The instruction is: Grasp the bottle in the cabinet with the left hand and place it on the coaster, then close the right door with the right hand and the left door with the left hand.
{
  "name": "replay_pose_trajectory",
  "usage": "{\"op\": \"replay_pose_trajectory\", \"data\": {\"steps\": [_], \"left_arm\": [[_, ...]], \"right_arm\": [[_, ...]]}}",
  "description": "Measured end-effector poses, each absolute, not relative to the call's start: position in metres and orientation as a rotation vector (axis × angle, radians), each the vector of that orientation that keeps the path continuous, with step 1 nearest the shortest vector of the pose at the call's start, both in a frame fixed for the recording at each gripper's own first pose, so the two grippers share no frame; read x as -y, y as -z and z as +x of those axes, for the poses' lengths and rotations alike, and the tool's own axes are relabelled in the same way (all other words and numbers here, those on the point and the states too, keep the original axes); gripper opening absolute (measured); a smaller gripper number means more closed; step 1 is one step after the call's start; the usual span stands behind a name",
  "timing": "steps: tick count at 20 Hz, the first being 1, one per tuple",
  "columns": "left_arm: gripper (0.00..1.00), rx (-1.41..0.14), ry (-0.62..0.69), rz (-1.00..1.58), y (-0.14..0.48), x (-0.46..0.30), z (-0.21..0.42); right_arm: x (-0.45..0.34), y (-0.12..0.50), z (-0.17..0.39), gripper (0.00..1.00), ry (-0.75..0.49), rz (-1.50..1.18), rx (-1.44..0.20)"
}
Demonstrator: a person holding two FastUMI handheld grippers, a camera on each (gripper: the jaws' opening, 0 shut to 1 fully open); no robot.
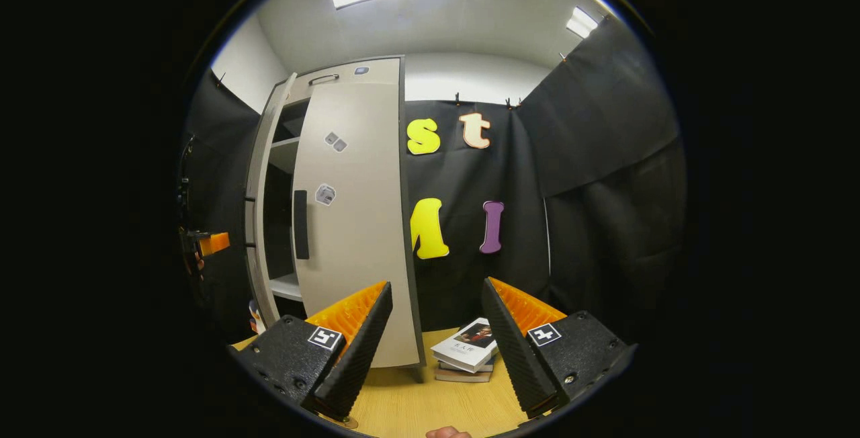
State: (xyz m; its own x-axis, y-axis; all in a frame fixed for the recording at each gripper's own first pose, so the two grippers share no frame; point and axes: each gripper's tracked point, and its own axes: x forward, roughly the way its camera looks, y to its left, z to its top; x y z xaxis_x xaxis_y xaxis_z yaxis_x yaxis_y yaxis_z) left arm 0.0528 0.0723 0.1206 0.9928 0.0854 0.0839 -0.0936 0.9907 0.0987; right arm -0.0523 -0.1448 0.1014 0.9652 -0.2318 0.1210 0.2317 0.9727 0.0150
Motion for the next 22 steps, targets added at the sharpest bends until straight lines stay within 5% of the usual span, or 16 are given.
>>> {"op": "replay_pose_trajectory", "data": {"steps": [9,12,22], "left_arm": [[1.00,0.056,-0.172,-0.002,-0.038,-0.049,0.015],[0.95,0.041,-0.216,0.037,-0.016,-0.053,0.004],[0.95,0.012,-0.185,0.029,0.011,-0.038,-0.007]], "right_arm": [[0.098,-0.078,-0.036,0.83,0.103,0.035,0.130],[0.084,-0.049,-0.027,0.82,0.073,0.049,0.076],[0.050,-0.040,-0.007,0.83,-0.011,-0.021,0.007]]}}
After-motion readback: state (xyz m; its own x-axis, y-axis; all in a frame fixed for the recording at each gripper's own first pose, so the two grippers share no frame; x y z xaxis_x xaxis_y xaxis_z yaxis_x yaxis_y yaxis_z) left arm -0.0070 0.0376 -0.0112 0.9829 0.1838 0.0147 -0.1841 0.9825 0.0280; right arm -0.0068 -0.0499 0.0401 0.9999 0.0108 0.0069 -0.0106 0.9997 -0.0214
